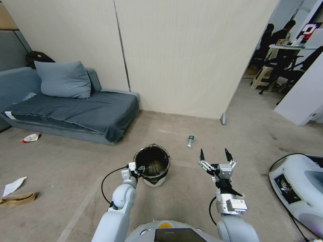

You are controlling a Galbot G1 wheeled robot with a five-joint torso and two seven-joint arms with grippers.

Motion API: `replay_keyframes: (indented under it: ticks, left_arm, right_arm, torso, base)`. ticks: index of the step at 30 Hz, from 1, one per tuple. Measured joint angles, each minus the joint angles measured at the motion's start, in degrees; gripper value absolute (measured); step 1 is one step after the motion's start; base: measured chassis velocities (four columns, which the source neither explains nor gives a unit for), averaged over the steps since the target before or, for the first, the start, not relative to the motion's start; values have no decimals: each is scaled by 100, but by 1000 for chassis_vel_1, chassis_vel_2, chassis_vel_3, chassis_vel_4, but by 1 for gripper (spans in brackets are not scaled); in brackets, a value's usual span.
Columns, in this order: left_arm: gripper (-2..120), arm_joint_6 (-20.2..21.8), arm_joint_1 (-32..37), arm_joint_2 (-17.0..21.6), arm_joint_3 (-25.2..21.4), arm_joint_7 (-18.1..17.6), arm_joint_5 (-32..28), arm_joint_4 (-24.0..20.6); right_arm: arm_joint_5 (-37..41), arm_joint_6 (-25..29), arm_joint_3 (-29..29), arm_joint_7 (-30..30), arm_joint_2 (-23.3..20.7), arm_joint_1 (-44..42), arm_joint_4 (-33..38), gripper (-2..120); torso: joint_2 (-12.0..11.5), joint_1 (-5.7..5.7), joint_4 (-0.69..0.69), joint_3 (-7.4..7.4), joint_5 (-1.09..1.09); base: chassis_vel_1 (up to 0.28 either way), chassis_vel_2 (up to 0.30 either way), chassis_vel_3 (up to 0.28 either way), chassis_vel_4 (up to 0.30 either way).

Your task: Pick up the trash bin, then pick up the garbage from the floor and place it into the trash bin.

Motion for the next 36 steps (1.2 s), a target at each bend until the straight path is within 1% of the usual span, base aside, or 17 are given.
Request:
replay_keyframes:
  ticks: [4, 5, 7, 17, 20, 21, 23, 25, 26, 28, 29, 30, 31, 32, 33, 34, 36]
  left_arm:
    - [9, 0, 61, -17, 13, -35, 14, 2]
    - [9, 0, 61, -17, 13, -35, 14, 2]
    - [4, 0, 99, -33, 43, -39, 48, -24]
    - [4, 2, 270, -111, 36, -80, 323, -212]
    - [2, 11, 469, -215, 24, -118, 515, -473]
    - [2, 11, 469, -215, 24, -118, 515, -473]
    - [0, 0, 654, -295, 21, -138, 909, -898]
    - [0, -1, 681, -299, 19, -150, 967, -984]
    - [0, -2, 760, -286, 8, -184, 1083, -1262]
    - [0, -1, 916, -225, 8, -207, 1139, -1827]
    - [0, -5, 1034, -160, -35, -225, 1226, -2216]
    - [0, -5, 1034, -160, -35, -225, 1226, -2216]
    - [0, -9, 1183, -85, -84, -257, 1342, -2611]
    - [0, -9, 1294, -47, -106, -266, 1401, -2862]
    - [0, -9, 1294, -47, -106, -266, 1401, -2862]
    - [0, -32, 1474, -14, -160, -305, 1530, -3245]
    - [0, -77, 1641, -11, -183, -338, 1641, -3524]
  right_arm:
    - [0, 0, 0, 0, 0, 0, 0, 100]
    - [0, 0, 0, 0, 0, 0, 0, 100]
    - [0, 0, 0, 0, 0, 0, 0, 100]
    - [0, 0, 0, 0, 0, 0, 0, 100]
    - [0, 0, 0, 0, 0, 0, 0, 100]
    - [0, 0, 0, 0, 0, 0, 0, 100]
    - [0, 0, 0, 0, 0, 0, 0, 100]
    - [0, 0, 0, 0, 0, 0, 0, 100]
    - [0, 0, 0, 0, 0, 0, 0, 100]
    - [0, 0, -1, 0, 0, 1, 0, 100]
    - [0, 0, 0, 0, 0, 0, 0, 100]
    - [0, 0, 0, 0, 0, 0, 0, 100]
    - [0, 0, 0, 0, 0, 0, 0, 100]
    - [0, 0, 0, 0, 0, 0, 0, 100]
    - [0, 0, 0, 0, 0, 0, 0, 100]
    - [0, 0, -1, 0, 0, 0, 0, 100]
    - [0, 0, -1, 0, 0, 0, 0, 100]
  torso:
    - [0, 0, 0, 0, 0]
    - [0, 0, 0, 0, 0]
    - [0, 0, -2, 0, -2]
    - [-1, 0, -4, 2, -7]
    - [-1, 1, -7, 4, -12]
    - [-1, 1, -7, 4, -12]
    - [-2, 1, -6, 4, -7]
    - [-2, 1, -6, 4, -6]
    - [-2, 1, -2, 4, -4]
    - [-2, 1, -4, 3, -5]
    - [-2, 1, -4, 3, -2]
    - [-2, 1, -4, 3, -2]
    - [-2, 1, -3, 3, -3]
    - [-2, 1, -2, 3, -3]
    - [-2, 1, -2, 3, -3]
    - [-2, 1, -2, 2, -3]
    - [-2, 1, -2, 2, -3]
  base:
    - [0, 0, 0, 0]
    - [0, 0, 0, 0]
    - [0, 0, 0, 0]
    - [0, 0, 0, 0]
    - [0, 0, 0, 0]
    - [0, 0, 0, 0]
    - [0, 0, 0, 0]
    - [0, 0, 0, 0]
    - [0, 0, 0, 0]
    - [0, 0, 0, 0]
    - [0, 0, 0, 0]
    - [0, 0, 0, 0]
    - [0, 0, 0, 0]
    - [0, 0, 0, 0]
    - [0, 0, 0, 0]
    - [0, 0, 0, 0]
    - [0, 0, 0, 0]
